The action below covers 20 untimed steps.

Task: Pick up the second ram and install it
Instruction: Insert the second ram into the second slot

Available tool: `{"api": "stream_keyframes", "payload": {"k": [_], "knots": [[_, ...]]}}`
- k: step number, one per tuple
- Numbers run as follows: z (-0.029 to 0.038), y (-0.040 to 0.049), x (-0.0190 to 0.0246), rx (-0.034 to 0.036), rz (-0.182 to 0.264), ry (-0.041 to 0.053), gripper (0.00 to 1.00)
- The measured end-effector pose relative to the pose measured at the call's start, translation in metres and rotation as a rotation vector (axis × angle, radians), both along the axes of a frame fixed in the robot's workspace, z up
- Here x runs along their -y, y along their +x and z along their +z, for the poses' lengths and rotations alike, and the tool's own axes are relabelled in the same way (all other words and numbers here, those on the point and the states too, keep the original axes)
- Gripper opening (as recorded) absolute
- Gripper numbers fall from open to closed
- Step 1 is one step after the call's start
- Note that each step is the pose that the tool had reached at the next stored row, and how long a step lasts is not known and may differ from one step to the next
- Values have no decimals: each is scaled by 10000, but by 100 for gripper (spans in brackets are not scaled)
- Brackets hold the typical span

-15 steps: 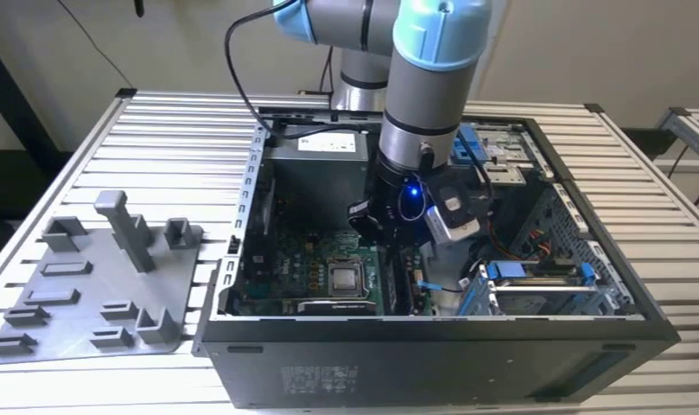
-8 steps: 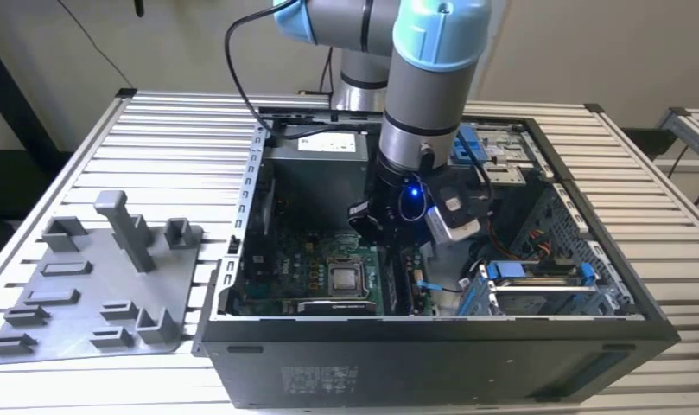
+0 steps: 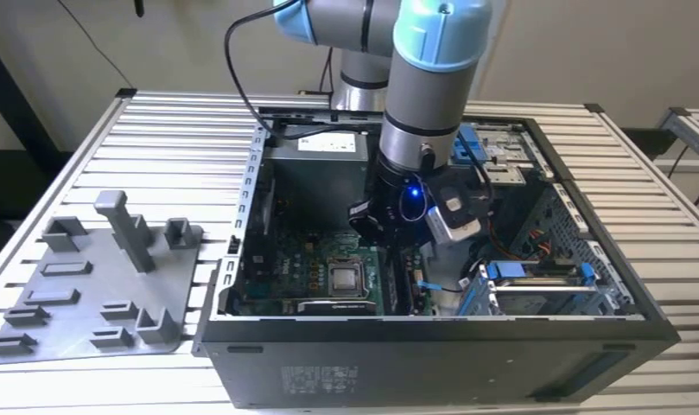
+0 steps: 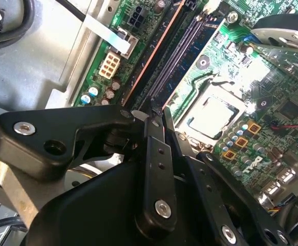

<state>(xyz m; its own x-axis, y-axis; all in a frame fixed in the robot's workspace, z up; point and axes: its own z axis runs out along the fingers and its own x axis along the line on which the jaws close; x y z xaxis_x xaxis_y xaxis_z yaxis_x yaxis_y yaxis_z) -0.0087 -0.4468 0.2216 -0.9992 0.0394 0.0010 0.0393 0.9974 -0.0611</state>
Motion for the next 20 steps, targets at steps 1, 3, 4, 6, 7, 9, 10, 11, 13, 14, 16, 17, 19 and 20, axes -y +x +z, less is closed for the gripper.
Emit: {"api": "stream_keyframes", "payload": {"k": [1, 3, 4, 6, 7, 9, 10, 11, 13, 14, 16, 17, 19, 20], "knots": [[0, 1, 0, -1, 2, 0, 14], [0, 4, 0, -1, 15, 0, 14], [0, 5, 0, -1, 18, -1, 14], [0, 5, 0, -1, 25, 0, 14], [0, 5, 0, -1, 29, -1, 14], [-1, 11, 0, -1, 43, -1, 14], [-1, 17, 0, 0, 51, -1, 14], [-1, 21, 0, -1, 59, -1, 14], [-4, 22, 0, -1, 61, 0, 14], [-6, 22, 0, 0, 62, 2, 14], [-9, 22, 0, -1, 64, -1, 14], [-12, 20, 1, 0, 64, 0, 14], [-15, 11, 2, 0, 59, -1, 14], [-18, 10, 3, 0, 57, 0, 14]]}}
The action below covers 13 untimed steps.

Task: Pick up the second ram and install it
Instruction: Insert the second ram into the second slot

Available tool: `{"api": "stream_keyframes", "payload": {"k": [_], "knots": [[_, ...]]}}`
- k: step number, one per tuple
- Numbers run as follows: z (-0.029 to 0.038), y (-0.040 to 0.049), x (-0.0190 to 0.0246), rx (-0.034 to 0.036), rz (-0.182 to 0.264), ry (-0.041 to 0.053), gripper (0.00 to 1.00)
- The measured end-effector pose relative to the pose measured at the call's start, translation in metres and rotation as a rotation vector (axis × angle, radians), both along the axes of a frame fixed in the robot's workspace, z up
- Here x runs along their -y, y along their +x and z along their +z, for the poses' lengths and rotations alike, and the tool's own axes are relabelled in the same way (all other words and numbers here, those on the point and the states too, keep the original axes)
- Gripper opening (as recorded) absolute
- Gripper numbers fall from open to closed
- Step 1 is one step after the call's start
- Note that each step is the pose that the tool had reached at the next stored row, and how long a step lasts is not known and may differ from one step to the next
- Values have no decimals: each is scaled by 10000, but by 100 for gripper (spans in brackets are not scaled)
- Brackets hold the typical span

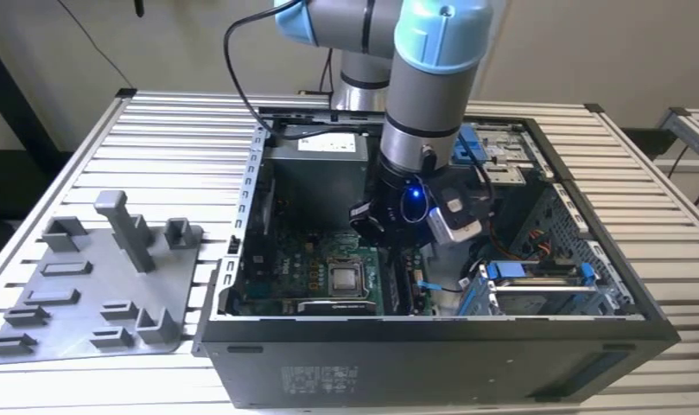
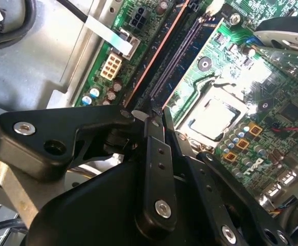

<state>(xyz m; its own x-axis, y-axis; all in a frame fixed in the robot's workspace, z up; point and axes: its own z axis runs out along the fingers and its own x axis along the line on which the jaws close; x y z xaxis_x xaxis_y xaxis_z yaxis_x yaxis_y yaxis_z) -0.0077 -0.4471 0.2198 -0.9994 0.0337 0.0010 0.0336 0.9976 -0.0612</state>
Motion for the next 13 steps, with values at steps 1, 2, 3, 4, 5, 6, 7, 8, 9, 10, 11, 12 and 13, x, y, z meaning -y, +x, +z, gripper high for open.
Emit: {"api": "stream_keyframes", "payload": {"k": [1, 2, 3, 4, 5, 6, 7, 8, 9, 10, 11, 12, 13], "knots": [[-4, 0, 1, 0, -1, 0, 14], [-8, -1, 1, -1, -2, -2, 14], [-13, -1, 2, -1, -3, -2, 14], [-20, -1, 2, -2, -3, -3, 14], [-24, -1, 3, -1, -3, -4, 14], [-25, -1, 3, -2, -5, -3, 14], [-25, -1, 3, -2, -5, -4, 14], [-25, -1, 2, -1, -5, -3, 14], [-26, -1, 2, -1, -5, -2, 14], [-26, -1, 2, -1, -5, -1, 14], [-26, -1, 2, -1, -6, 0, 14], [-26, -1, 2, -1, -6, 0, 14], [-26, -1, 2, -1, -7, 0, 14]]}}
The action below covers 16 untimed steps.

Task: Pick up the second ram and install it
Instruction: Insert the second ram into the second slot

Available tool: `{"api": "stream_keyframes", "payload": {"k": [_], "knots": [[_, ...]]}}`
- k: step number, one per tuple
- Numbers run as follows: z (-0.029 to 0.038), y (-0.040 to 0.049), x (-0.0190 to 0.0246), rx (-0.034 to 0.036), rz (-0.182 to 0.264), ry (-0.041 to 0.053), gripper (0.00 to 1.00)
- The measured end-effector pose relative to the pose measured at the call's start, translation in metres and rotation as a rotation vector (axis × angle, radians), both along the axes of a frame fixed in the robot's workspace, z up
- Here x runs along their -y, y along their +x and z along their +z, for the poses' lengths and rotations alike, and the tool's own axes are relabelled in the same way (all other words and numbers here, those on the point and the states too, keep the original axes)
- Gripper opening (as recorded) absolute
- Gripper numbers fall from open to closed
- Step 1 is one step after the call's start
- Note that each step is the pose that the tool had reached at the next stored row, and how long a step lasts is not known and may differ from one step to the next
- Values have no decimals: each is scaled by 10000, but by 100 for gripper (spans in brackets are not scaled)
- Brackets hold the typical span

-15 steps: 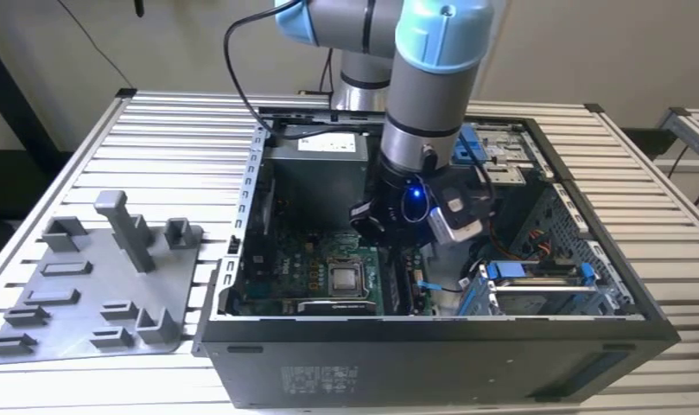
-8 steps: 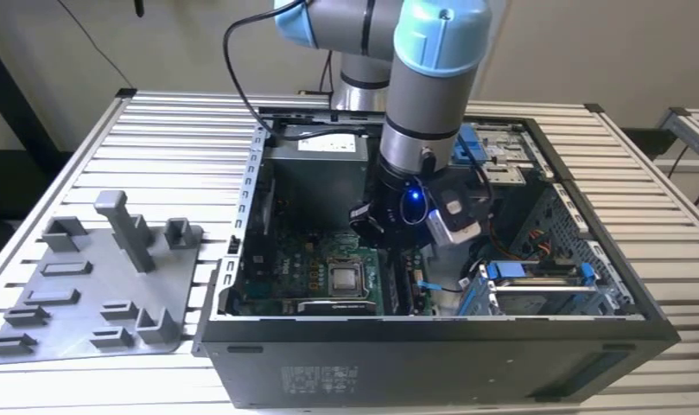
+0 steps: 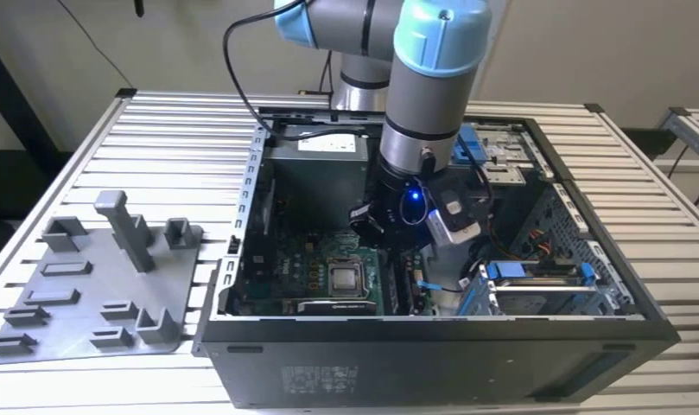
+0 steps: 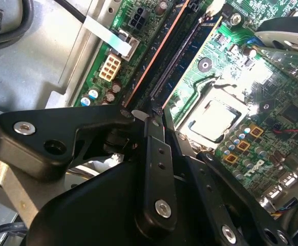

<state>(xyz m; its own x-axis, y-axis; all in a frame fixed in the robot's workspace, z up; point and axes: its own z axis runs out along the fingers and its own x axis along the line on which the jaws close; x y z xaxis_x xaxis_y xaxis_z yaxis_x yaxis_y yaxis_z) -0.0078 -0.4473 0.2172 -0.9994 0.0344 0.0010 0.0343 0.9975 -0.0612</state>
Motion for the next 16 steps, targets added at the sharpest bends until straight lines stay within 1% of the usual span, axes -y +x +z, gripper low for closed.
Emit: {"api": "stream_keyframes", "payload": {"k": [6, 8, 9, 12, 16], "knots": [[-1, -1, 0, 0, -120, -1, 14], [-8, 0, 0, 0, -136, 0, 14], [-18, 1, -3, 2, -140, 16, 14], [-29, 1, 0, -1, -142, -10, 14], [-31, -1, 0, -1, -144, -14, 14]]}}
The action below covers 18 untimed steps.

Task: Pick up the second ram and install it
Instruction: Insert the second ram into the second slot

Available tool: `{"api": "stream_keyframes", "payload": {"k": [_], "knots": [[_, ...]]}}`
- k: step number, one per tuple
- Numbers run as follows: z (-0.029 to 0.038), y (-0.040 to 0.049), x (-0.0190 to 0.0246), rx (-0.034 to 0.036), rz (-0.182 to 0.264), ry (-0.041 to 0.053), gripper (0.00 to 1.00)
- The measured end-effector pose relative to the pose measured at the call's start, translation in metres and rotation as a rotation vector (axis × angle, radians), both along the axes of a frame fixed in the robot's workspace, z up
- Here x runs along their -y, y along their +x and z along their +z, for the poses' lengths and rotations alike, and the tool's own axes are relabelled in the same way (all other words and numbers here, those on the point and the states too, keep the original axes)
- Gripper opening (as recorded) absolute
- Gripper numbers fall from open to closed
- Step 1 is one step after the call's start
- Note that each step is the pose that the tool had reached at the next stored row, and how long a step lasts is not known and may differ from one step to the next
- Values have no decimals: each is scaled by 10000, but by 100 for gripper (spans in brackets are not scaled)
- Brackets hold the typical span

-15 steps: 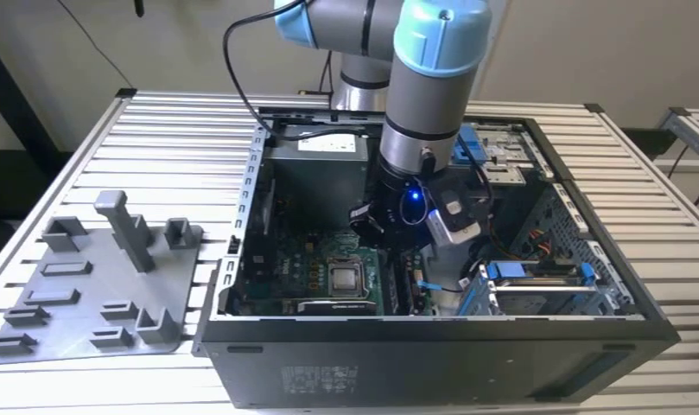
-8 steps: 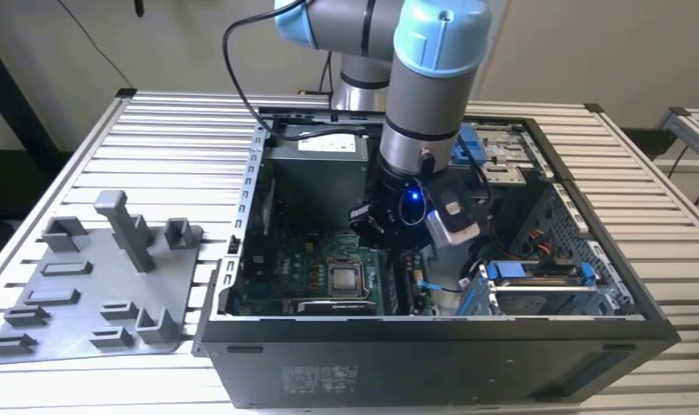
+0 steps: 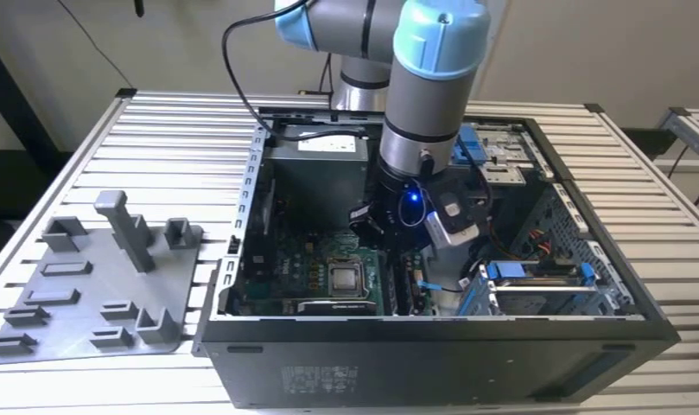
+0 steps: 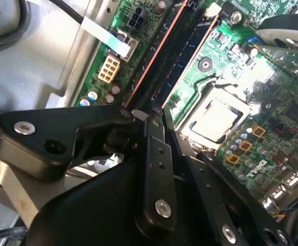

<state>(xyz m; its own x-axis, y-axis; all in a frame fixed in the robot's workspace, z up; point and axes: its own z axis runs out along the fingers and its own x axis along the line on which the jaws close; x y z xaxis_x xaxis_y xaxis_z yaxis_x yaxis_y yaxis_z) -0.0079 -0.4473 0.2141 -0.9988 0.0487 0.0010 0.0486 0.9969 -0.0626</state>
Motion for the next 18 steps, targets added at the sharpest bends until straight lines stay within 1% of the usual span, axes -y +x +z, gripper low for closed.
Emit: {"api": "stream_keyframes", "payload": {"k": [11, 15, 18], "knots": [[3, 0, -4, 2, 0, -96, 14], [-22, 0, -15, 1, 0, -205, 14], [-43, -1, -42, -2, 0, -259, 14]]}}
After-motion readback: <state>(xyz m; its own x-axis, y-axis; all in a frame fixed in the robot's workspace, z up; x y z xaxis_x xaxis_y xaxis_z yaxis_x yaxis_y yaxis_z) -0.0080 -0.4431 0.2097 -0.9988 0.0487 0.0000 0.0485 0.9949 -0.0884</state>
